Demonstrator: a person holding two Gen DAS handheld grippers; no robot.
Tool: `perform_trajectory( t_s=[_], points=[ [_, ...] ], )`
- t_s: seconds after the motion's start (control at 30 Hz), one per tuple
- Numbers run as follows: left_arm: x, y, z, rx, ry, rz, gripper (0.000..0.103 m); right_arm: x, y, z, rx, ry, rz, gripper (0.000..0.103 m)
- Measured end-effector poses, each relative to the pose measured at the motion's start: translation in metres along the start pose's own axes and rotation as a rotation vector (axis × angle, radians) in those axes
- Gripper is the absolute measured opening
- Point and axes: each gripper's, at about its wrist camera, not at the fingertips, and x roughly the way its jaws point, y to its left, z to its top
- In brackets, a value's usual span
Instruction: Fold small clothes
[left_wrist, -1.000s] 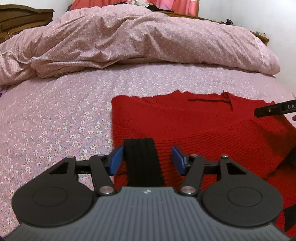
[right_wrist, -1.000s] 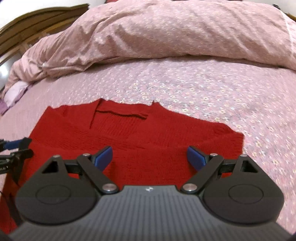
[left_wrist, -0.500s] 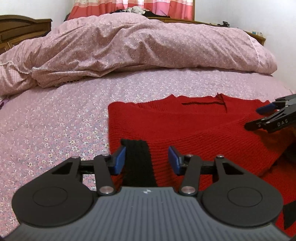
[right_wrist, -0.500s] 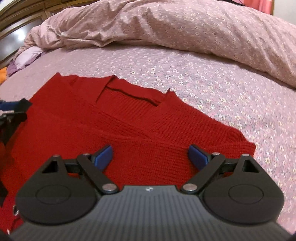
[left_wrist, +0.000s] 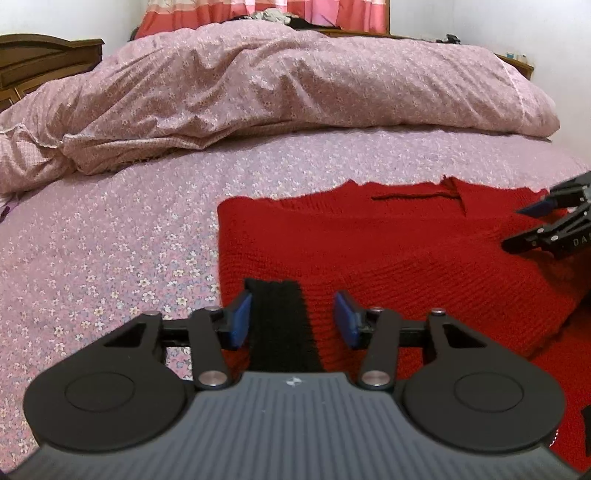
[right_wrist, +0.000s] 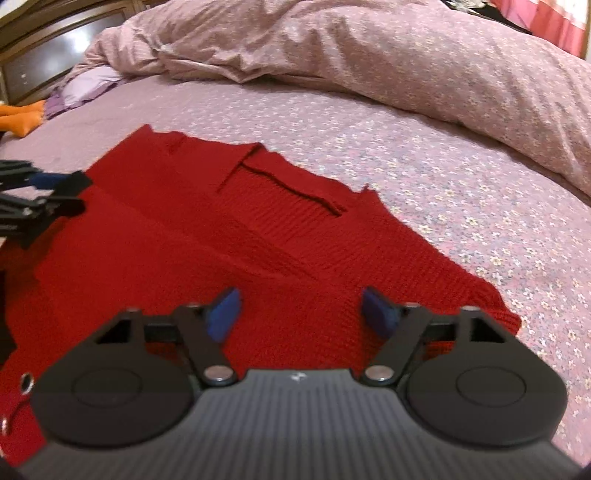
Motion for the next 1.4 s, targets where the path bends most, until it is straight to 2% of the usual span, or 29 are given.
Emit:
perform_trajectory(
  t_s=[0.03,0.1,0.17,0.23,0.37,0.53,0.63,0.7,0.77,0.9,1.0,1.07,1.1,1.13,1.33,1.4],
  points=[
    [-0.002,-0.001,0.001,0.005,-0.011,0.01,0.027,-0.001,0.002,0.0,-0.001,0.0,0.016,0.045],
    [-0.008,0.0,0.003,-0.009,-0.028,0.014,0.017,-0.003,0.01,-0.001,-0.025,-0.004,0.024,0.032],
    [-0.015,0.004,0.005,-0.036,-0.042,-0.003,0.011,-0.007,0.015,-0.002,-0.043,-0.022,0.005,0.026],
    [-0.022,0.007,0.009,-0.053,-0.061,-0.007,0.008,-0.014,0.013,-0.002,-0.01,-0.06,0.004,0.018],
    [-0.032,0.011,0.019,-0.082,-0.095,-0.012,0.007,-0.035,0.013,-0.001,0.058,-0.165,0.003,0.017],
    [-0.037,0.012,0.032,-0.078,-0.128,0.004,0.007,-0.036,0.021,-0.002,0.02,-0.185,-0.044,0.017],
    [-0.036,0.017,0.043,-0.055,-0.154,0.043,0.007,-0.041,0.014,0.002,0.092,-0.251,-0.051,0.017],
    [-0.028,0.023,0.052,-0.046,-0.156,0.097,0.006,-0.042,0.008,0.006,0.145,-0.295,-0.054,0.017],
    [-0.014,0.033,0.059,-0.058,-0.136,0.132,0.006,-0.033,0.006,0.009,0.167,-0.305,-0.092,0.019],
    [0.012,0.048,0.06,-0.121,-0.034,0.092,0.006,-0.011,0.007,0.004,0.19,-0.234,-0.185,0.028],
    [0.01,0.045,0.055,-0.089,-0.039,0.071,0.007,-0.023,0.002,-0.003,0.235,-0.284,-0.242,0.032],
    [0.005,0.043,0.053,-0.1,-0.056,0.041,0.007,-0.038,-0.008,-0.007,0.292,-0.315,-0.246,0.047],
    [0.004,0.043,0.054,-0.102,-0.059,0.03,0.007,-0.046,-0.015,-0.009,0.322,-0.329,-0.237,0.062],
    [0.003,0.041,0.055,-0.102,-0.058,0.014,0.008,-0.052,-0.022,-0.011,0.351,-0.342,-0.231,0.067],
    [0.02,0.029,0.057,-0.089,0.02,-0.013,0.008,-0.073,-0.063,-0.025,0.511,-0.338,-0.327,0.067],
    [0.031,0.027,0.056,-0.076,0.082,-0.023,0.011,-0.075,-0.07,-0.031,0.532,-0.323,-0.352,0.067]
  ],
)
